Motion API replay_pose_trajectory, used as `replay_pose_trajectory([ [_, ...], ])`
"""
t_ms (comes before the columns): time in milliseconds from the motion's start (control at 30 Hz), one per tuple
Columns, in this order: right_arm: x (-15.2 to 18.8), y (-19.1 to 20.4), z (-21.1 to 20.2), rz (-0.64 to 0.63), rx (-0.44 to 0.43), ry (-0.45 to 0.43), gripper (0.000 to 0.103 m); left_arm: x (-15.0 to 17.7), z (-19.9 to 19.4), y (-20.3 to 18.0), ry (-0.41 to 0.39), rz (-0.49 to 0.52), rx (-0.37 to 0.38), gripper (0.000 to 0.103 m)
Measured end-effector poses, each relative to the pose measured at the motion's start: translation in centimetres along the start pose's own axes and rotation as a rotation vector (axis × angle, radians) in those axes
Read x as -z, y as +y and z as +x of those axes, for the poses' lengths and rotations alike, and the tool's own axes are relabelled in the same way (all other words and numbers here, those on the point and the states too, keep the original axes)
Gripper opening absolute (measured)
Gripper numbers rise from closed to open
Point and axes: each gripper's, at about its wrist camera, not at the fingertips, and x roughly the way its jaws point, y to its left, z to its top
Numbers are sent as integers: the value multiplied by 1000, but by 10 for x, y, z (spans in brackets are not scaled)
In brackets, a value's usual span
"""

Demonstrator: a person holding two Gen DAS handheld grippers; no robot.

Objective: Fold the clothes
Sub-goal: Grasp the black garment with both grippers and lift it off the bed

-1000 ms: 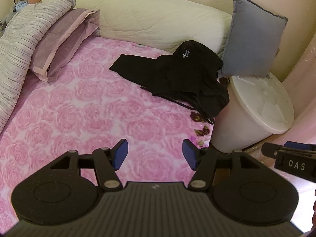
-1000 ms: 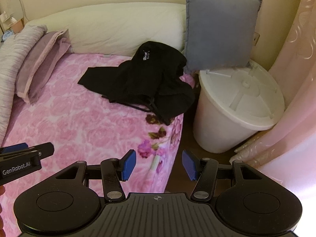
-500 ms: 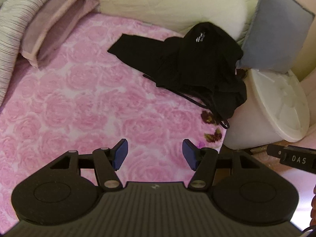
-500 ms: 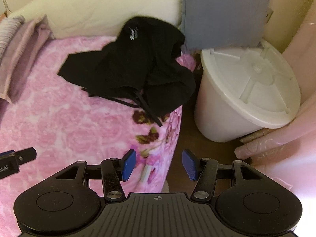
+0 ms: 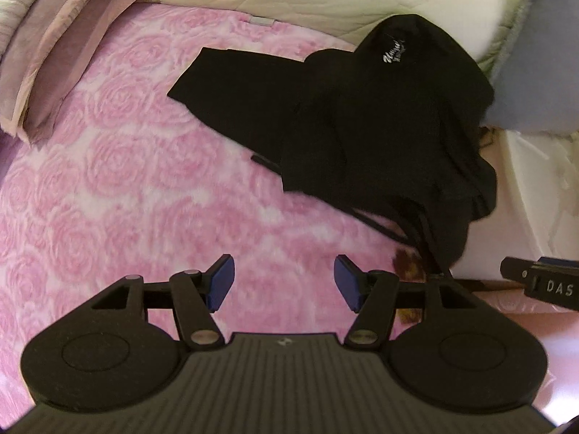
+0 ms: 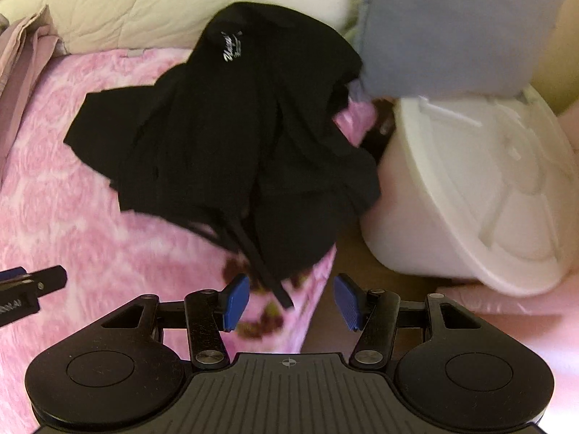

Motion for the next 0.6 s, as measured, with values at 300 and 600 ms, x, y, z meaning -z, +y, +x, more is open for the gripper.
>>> replay_pose_trajectory([
  [300, -48, -1, 53, 42, -36, 30, 56, -46, 56, 6, 33, 15, -6, 57],
  [600, -58, -45, 112, 394, -172, 24, 64, -71, 117, 12, 69, -38, 45, 57],
])
